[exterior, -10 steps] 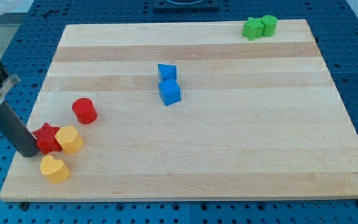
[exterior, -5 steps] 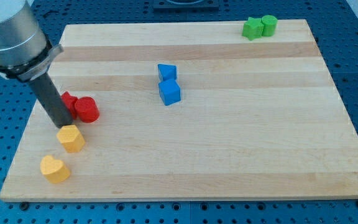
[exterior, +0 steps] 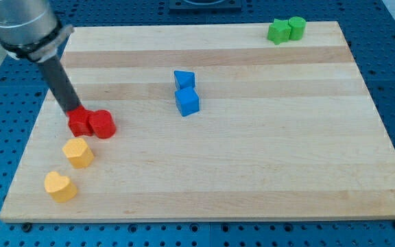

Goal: Slide red star along with red circle towards the blue cube

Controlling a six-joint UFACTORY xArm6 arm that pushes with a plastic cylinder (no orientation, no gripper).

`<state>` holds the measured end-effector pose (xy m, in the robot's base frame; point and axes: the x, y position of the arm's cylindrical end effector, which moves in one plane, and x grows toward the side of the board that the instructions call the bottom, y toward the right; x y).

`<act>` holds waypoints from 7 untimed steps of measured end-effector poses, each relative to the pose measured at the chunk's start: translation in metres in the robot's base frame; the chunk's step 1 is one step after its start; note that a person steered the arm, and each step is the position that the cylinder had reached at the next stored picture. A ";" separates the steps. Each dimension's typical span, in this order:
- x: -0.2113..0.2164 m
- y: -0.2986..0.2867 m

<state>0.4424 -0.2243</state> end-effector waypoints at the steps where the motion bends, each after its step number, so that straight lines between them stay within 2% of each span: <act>1: 0.017 0.013; 2: 0.014 -0.013; 3: 0.024 -0.064; 4: 0.050 -0.079; 7: 0.044 0.075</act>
